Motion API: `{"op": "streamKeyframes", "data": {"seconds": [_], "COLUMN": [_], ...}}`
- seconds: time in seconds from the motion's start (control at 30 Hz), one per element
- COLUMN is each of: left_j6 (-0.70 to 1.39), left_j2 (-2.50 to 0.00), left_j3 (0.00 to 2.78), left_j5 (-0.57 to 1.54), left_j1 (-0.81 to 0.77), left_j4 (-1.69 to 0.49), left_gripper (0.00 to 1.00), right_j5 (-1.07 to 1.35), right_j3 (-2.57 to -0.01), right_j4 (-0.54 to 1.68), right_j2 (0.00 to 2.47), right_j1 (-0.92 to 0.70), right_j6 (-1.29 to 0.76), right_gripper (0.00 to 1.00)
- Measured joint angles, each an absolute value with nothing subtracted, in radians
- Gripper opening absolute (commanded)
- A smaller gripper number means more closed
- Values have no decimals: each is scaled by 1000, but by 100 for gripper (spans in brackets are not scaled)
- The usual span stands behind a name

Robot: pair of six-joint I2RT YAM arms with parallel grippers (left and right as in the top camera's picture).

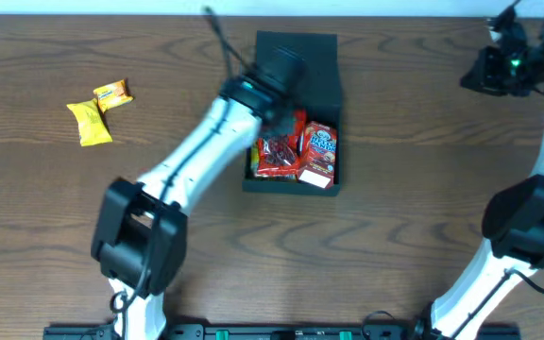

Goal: Pack container

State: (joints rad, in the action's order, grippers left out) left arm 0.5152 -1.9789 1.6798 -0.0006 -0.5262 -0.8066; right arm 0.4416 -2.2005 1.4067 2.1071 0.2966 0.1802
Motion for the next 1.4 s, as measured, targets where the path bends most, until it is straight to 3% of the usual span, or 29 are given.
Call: {"op": "streamKeyframes", "data": {"seconds": [0.23, 0.43, 0.57, 0.9, 1.4], "left_j6": [485, 410, 361, 287, 283], "left_j2": [-1979, -1979, -1979, -1979, -1979], "left_j3": [1681, 1681, 1681, 1682, 1682], "left_j5": [171, 290, 316, 337, 338], "left_j1": [-283, -179, -147, -145, -145], "left_j4": [-774, -778, -772, -698, -729], "left_gripper": [6, 6, 6, 9, 10], "right_j5": [484, 551, 543, 506, 364], "right_j3": [-2147, -2062, -1850, -1400, -1182], "right_j4": [1402, 1434, 1359, 1230, 966], "right_j2": [2106, 2078, 1938, 1573, 1613], "right_j1": [31, -163, -236, -295, -372], "right_j6": [181, 212, 236, 266, 221], "right_gripper": [2, 1, 1, 2, 1]}}
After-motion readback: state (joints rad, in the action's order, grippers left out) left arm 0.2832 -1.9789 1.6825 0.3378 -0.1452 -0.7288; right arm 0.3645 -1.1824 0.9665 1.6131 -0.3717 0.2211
